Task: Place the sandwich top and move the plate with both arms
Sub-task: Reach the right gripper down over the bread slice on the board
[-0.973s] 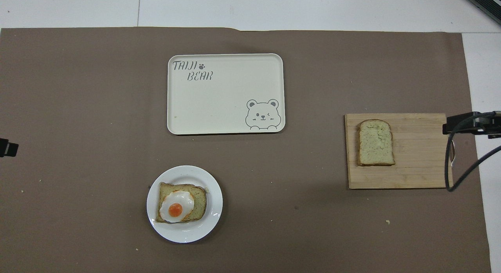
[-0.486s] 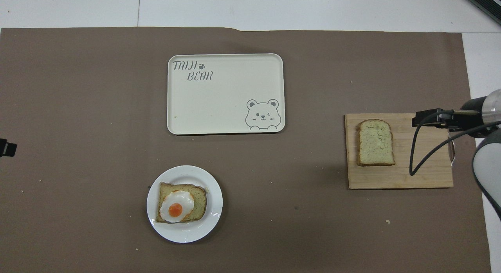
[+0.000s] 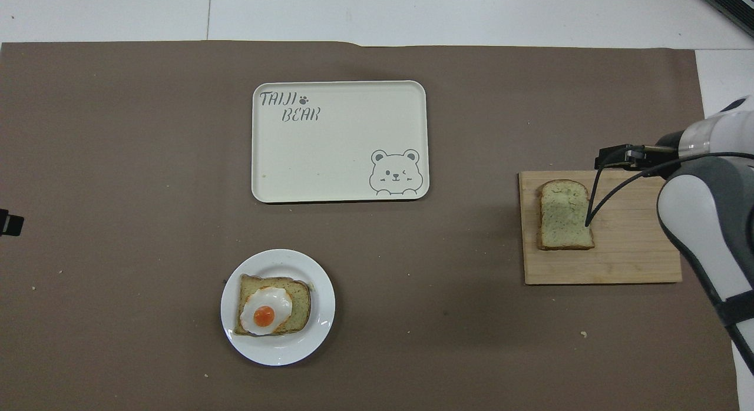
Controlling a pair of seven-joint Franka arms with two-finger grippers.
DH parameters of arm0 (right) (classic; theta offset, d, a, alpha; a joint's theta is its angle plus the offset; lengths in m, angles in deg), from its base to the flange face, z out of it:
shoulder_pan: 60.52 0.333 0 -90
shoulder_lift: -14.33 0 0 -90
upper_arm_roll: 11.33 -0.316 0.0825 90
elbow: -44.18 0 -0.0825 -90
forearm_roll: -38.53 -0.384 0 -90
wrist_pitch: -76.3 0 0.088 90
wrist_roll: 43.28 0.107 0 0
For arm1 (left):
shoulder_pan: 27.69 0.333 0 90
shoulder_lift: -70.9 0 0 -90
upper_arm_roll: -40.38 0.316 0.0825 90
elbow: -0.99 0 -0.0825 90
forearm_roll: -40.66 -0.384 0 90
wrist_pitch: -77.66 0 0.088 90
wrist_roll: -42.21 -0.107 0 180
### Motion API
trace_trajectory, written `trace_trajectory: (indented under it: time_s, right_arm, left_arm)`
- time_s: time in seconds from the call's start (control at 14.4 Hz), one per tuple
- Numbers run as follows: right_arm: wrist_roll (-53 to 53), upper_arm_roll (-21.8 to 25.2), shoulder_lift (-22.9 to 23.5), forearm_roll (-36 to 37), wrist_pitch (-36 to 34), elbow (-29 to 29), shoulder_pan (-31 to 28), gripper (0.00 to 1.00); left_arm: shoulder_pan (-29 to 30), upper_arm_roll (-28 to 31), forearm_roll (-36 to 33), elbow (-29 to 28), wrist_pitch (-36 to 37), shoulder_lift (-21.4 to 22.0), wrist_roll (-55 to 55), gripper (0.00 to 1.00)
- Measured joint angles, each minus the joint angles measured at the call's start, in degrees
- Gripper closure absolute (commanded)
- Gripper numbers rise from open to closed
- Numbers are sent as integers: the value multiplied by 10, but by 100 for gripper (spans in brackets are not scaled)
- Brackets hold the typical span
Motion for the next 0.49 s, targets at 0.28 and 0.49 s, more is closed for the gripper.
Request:
trace_trajectory:
  time_s: [0.28,0.49]
  right_arm:
    - [-4,0,30,0,32,19,-3,0]
    - [-33,0,38,0,64,59,-10,0]
  left_arm:
    - [0,0,0,0,0,0,0,0]
    - [0,0,0,0,0,0,0,0]
